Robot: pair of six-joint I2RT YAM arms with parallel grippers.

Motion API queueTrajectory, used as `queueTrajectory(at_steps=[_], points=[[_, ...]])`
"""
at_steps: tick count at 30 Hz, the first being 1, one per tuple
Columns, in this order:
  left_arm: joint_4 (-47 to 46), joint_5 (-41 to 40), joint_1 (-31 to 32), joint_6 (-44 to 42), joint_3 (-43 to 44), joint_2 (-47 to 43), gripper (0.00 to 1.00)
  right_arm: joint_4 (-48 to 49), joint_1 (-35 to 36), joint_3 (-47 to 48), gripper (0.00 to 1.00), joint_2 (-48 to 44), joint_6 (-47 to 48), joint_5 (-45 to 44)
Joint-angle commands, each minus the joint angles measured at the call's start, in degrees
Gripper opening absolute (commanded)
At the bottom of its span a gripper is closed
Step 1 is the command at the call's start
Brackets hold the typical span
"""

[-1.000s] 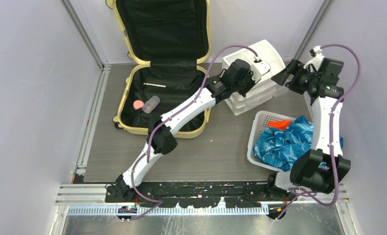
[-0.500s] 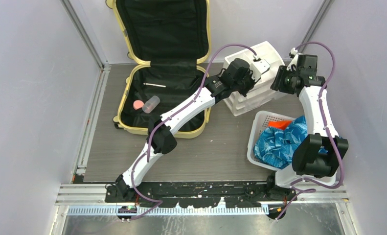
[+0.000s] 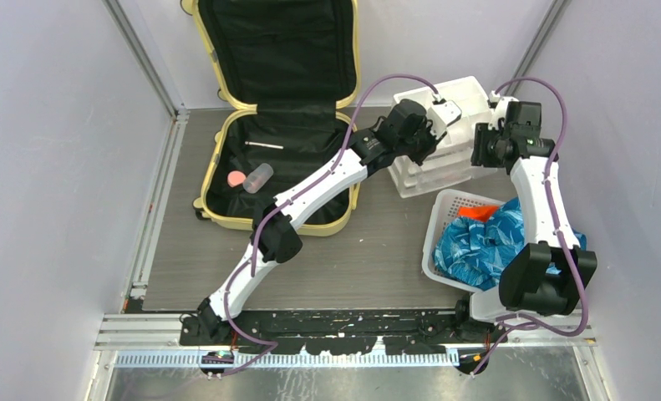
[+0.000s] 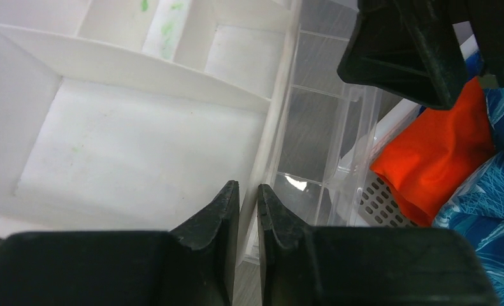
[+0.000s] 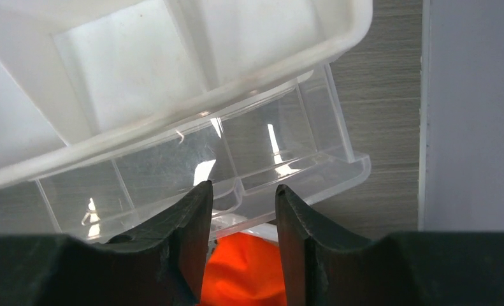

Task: Open, take out, and arrange the luggage
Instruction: Place the storage box at the corner of the board.

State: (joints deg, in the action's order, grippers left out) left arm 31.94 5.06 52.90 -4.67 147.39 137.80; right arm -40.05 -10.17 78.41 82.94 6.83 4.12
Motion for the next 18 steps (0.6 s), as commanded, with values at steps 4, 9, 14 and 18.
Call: queueTrajectory(at_steps=[4,9,14,18], points=[[-4.5,-0.7,-0.9,0.9,0.4,-2.2,0.19,-5.4,-0.4,-0.4,0.50,-4.5,1.9,-2.0],[-4.7,-0.3,-1.0,2.2,0.7,-2.5,0.26,-8.5,-0.5,3.1,0.61,-6.7,3.2,5.2],[-7.1,3.1,-1.0,7.0,0.7,-6.1,0.37,-11.0,-0.5,5.4,0.74,-10.9,5.4,12.5],[-7.3,5.8,-1.1,9.9,-0.5,-11.6,0.44,-12.1,-0.7,6.0,0.83,-13.8,7.2,18.9]])
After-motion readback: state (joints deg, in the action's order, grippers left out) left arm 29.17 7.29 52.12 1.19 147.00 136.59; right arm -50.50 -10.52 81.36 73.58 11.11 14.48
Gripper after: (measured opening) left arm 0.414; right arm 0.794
